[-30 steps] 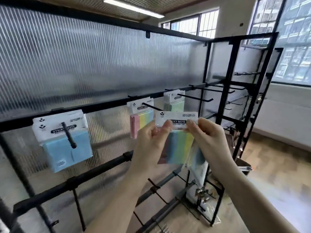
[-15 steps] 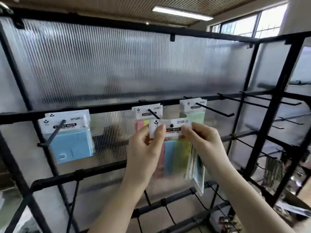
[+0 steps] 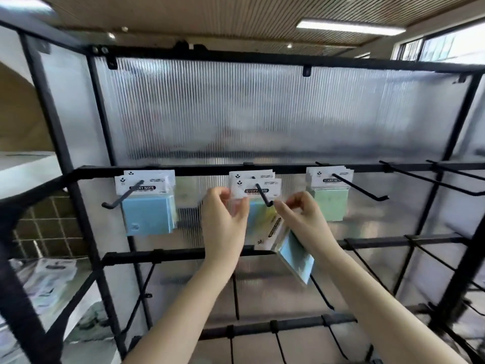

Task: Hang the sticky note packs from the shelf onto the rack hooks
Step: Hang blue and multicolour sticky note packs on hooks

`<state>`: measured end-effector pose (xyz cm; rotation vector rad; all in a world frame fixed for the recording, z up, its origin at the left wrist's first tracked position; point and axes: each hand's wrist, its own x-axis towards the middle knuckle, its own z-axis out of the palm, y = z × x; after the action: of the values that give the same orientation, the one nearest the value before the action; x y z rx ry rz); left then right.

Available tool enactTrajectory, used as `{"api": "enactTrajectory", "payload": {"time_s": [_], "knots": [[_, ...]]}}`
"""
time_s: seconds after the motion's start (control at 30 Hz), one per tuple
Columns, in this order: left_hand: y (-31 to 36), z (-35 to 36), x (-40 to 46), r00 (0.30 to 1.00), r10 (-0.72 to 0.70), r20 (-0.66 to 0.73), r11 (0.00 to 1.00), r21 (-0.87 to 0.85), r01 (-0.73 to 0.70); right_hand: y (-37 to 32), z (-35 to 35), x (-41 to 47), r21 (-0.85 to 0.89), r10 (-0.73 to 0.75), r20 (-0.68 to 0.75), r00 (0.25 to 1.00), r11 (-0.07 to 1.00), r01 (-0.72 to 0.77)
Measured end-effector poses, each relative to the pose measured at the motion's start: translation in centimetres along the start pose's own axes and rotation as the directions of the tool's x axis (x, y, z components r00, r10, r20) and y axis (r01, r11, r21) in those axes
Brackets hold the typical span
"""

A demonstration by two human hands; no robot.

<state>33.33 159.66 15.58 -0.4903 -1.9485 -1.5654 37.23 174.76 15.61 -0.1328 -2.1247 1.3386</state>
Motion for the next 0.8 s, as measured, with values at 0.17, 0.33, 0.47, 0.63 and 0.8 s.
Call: {"api": "enactTrajectory", "payload": {"time_s": [0.17, 0.33, 0.47, 0.63, 0.8], "knots": [[-1.1, 0.3, 0.6, 0.994, -0.086, -0.070, 0.993, 0.070, 0.091, 1.4, 1.2, 1.5, -0.052, 0.063, 0.000, 0.998, 0.997, -0.063], [-1.8, 0.6, 1.4, 0.993, -0.117, -0.030, 0.987, 0.106, 0.119, 1.6, 2.3, 2.1, -0.041, 0.104, 0.016, 0.994, 0.994, -0.103], [-2.5, 1.1, 2.3, 0.990, -0.134, 0.037, 0.981, 0.144, 0.128, 1.2, 2.8, 2.5, -0.093, 0.135, 0.025, 0.991, 0.987, -0.132], [-3.7, 1.7, 3.3, 0.942, -0.275, 0.192, 0.943, 0.244, 0.225, 1.6, 3.6, 2.1, -0.108, 0.247, 0.060, 0.967, 0.965, -0.240], [-4.7, 0.1, 2.5, 0.911, -0.302, 0.283, 0.929, 0.303, 0.214, 1.9, 4.6, -0.1, -0.025, 0.346, 0.085, 0.934, 0.938, -0.345]]}}
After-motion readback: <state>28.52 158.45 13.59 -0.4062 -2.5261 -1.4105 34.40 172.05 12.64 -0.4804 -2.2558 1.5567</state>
